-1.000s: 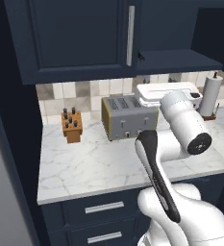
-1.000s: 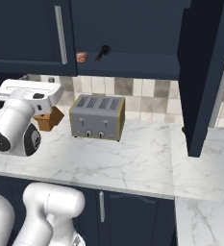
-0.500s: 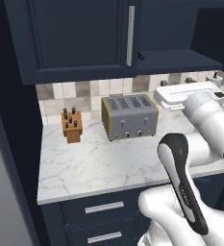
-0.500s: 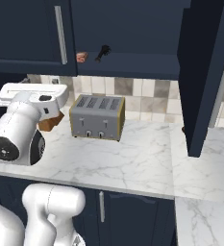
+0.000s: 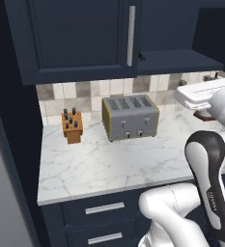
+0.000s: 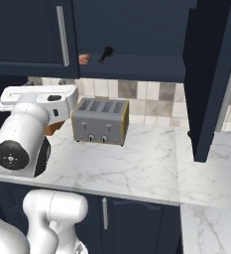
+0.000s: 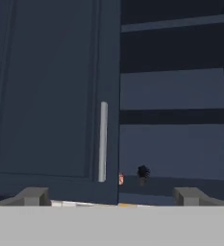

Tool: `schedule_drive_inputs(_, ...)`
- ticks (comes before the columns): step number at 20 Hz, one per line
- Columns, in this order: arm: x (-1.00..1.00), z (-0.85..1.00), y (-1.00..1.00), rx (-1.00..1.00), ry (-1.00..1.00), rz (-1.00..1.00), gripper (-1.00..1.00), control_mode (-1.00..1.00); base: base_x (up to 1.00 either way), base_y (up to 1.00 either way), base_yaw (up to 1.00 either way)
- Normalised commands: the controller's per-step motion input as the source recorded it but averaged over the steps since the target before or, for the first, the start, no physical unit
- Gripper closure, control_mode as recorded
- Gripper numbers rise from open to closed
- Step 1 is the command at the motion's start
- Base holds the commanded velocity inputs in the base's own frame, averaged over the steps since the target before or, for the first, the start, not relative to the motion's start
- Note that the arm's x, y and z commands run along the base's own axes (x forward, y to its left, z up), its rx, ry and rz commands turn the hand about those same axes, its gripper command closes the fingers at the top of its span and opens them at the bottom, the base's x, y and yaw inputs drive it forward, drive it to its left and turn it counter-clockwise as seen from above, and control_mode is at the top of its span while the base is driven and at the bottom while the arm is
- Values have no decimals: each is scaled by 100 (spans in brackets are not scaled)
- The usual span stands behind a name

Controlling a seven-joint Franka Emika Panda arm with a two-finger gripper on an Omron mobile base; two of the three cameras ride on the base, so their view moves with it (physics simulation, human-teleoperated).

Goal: Pick up the bar soap and dish brush from the sink, and place them back in the cabinet, and close the cabinet doors.

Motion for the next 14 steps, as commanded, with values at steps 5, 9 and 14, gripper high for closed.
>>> schedule_drive_inputs(5, -24, -5, -9, 0, 0, 1, -100, -100, 0, 0, 0)
schedule_drive_inputs(9, -21, -4, 0, 0, 0, 0, -100, -100, 0, 0, 0)
schedule_drive_inputs(14, -13, 0, 0, 0, 1, 0, -100, -100, 0, 0, 0)
